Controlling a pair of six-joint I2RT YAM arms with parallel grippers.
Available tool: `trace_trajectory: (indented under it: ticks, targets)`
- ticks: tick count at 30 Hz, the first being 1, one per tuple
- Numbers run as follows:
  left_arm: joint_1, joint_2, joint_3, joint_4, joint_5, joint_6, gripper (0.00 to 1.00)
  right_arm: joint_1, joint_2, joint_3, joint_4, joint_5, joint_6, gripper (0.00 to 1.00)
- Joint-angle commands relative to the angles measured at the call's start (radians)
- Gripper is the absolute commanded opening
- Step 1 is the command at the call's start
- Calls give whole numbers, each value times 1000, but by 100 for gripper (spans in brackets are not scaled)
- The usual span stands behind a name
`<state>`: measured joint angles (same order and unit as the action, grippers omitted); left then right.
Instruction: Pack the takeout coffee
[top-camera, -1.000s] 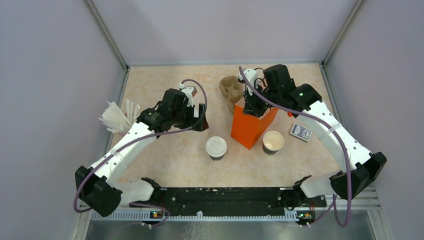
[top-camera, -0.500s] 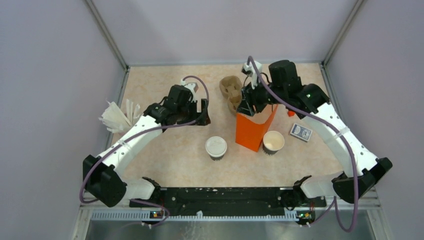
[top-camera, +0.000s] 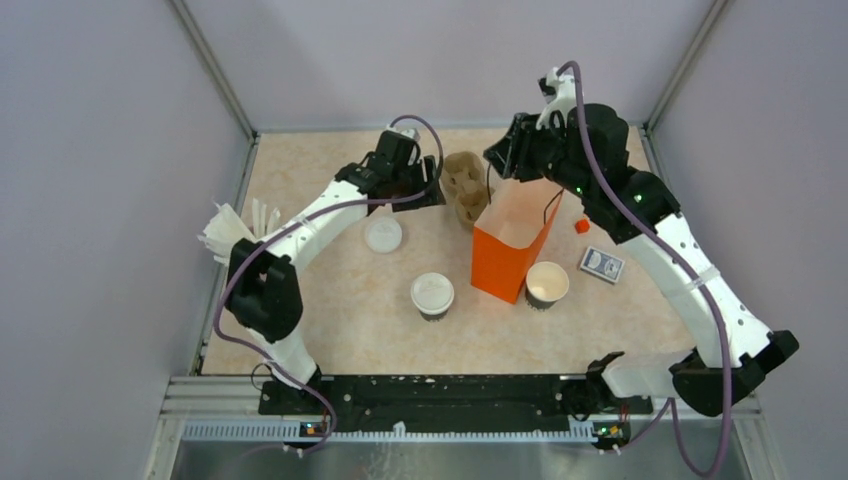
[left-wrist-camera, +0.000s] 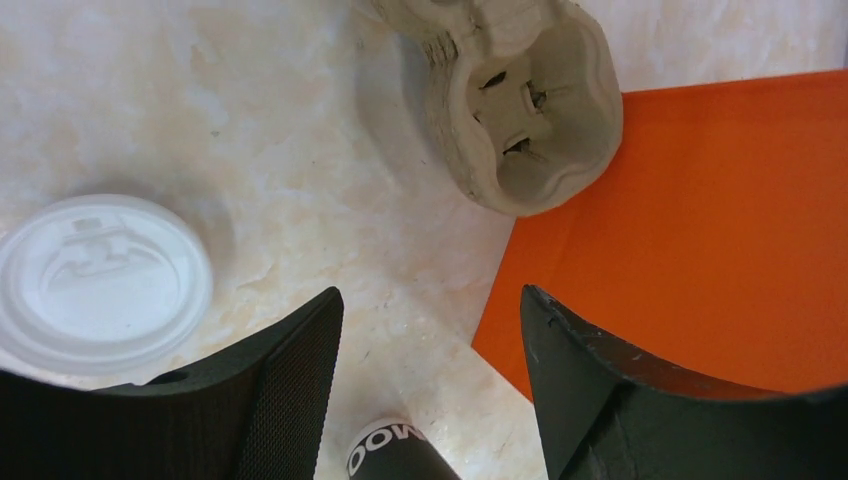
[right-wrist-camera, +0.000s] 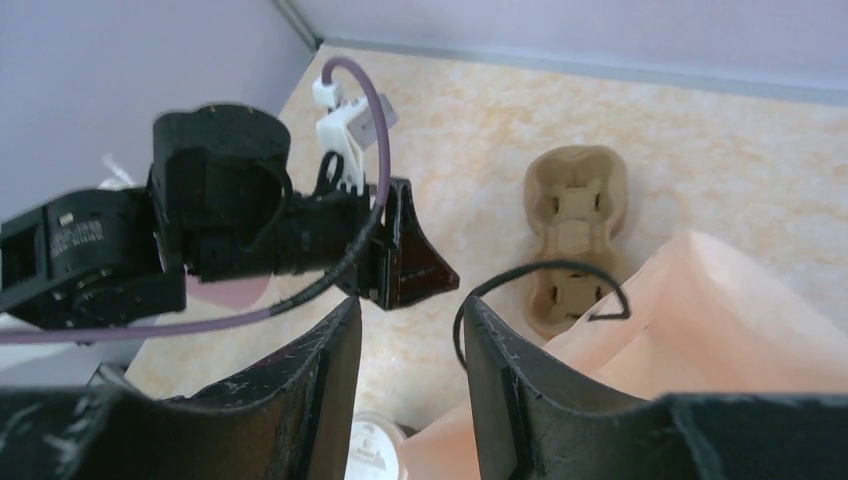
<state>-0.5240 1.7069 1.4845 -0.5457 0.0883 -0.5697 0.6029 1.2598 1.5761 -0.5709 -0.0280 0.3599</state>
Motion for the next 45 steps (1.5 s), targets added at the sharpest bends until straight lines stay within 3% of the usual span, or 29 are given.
trace_trajectory:
  ticks: [1, 9, 13, 15, 18, 25, 33, 37, 41, 45]
  targets:
    - [13, 25, 68, 30, 29, -59, 72, 8, 111, 203, -43, 152, -28, 42]
    - [34, -215, -195, 81, -37, 10, 77, 33, 475, 588, -152, 215, -110, 45]
    - [44, -315, -351, 295, 206, 101, 82, 39, 675, 901, -324, 297, -108, 45]
    - [39, -332, -334, 355, 326, 153, 85, 40, 713, 984, -364, 347, -96, 46]
    - [29, -334, -226, 332, 320, 194, 90, 40, 638, 900, -334, 401, -57, 48]
    - [-76, -207, 23, 309, 299, 273, 95, 39, 321, 489, -133, 449, -17, 49]
    - [-176, -15, 192, 256, 225, 322, 95, 39, 76, 302, 36, 535, -3, 52]
    - [-229, 54, 258, 175, 120, 388, 93, 40, -31, 195, 129, 555, -6, 52]
    - [-240, 86, 265, 166, 67, 395, 83, 40, -61, 160, 99, 560, -1, 52]
    - [-241, 100, 285, 179, 74, 402, 52, 40, -92, 115, 94, 539, 12, 51]
